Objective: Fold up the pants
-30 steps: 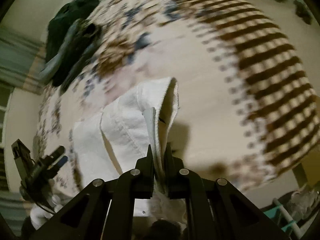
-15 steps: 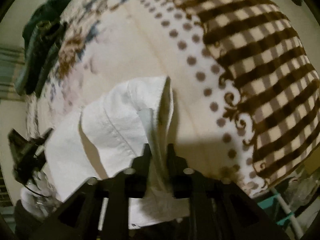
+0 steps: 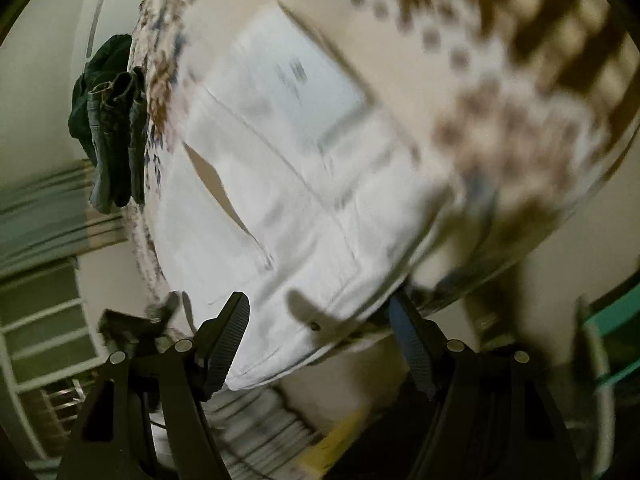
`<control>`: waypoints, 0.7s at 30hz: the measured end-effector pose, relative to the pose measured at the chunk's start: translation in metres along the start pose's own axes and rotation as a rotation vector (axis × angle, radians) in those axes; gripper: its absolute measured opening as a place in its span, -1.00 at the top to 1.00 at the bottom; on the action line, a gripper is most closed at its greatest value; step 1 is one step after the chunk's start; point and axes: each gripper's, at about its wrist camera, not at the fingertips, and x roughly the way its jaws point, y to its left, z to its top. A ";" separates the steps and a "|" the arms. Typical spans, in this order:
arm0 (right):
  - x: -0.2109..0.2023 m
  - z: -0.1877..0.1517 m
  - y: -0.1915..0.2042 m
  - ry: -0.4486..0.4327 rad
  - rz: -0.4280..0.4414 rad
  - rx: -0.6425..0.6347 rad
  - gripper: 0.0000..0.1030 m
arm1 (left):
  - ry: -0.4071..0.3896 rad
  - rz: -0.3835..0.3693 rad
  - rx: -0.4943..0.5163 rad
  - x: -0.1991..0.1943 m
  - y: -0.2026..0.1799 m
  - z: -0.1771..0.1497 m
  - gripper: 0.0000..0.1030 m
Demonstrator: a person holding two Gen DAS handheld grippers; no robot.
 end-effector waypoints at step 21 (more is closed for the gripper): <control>0.060 -0.001 0.028 -0.088 0.290 -0.049 -0.48 | 0.040 -0.048 -0.031 0.018 0.013 0.016 -0.95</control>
